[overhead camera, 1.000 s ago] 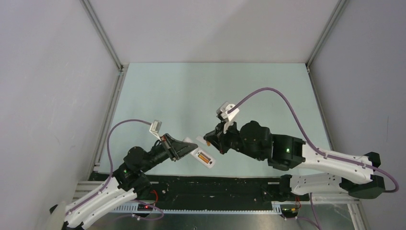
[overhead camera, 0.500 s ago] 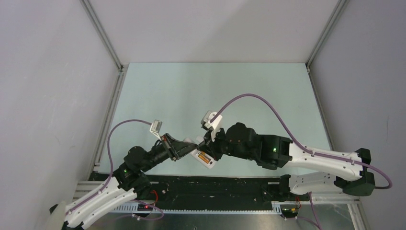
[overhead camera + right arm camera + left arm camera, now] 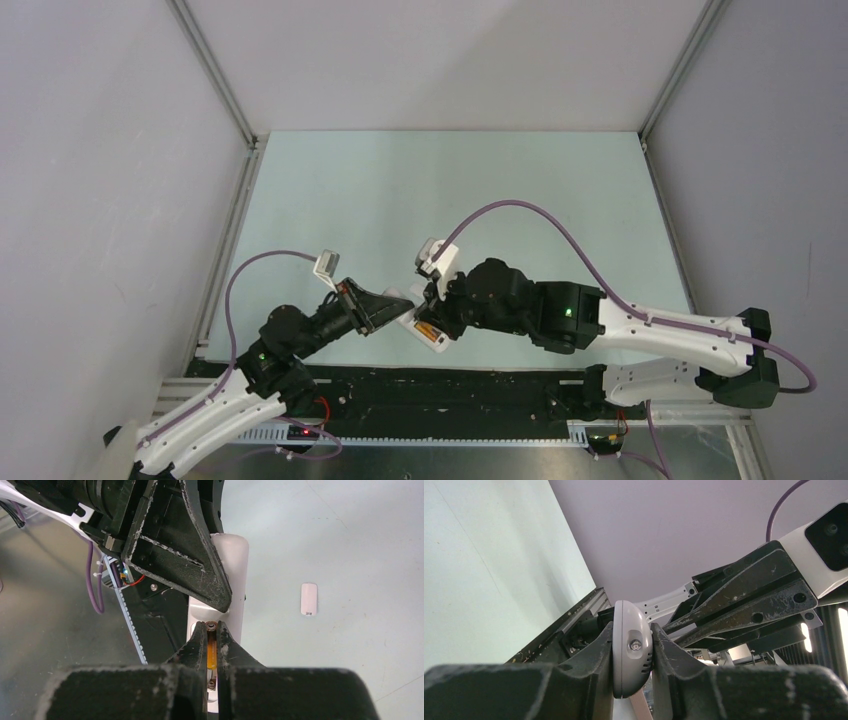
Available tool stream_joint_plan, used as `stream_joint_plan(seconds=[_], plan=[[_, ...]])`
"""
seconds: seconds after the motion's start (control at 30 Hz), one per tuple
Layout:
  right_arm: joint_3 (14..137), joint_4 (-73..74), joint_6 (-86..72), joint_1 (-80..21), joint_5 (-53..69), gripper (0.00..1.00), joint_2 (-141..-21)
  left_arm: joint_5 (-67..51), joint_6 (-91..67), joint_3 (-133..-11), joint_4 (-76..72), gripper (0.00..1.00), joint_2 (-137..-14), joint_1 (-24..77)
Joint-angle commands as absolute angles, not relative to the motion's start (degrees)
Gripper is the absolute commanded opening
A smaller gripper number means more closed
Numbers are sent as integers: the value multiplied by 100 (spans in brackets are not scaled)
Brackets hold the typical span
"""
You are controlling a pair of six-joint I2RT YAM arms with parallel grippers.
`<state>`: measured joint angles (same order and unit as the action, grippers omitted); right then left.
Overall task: Load the batteries into the remote control
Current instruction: Load the battery into the remote control.
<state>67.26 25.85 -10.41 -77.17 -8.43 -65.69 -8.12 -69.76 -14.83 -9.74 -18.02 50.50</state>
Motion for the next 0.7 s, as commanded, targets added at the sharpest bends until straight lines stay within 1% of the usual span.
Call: stream_joint_plan(seconds=[0.0, 0.27, 0.67], plan=[[6930, 2652, -931, -7752, -790, 0, -6574, -848, -7163, -1828, -1219, 0, -1795, 5057], [6870, 2935, -904, -7748, -872, 0, -6514, -848, -7248, -1835, -1216, 0, -1760, 5065], [6812, 3271, -929, -7752, -539, 0, -6573, -846, -7277, -1876, -1222, 0, -1784, 5061]])
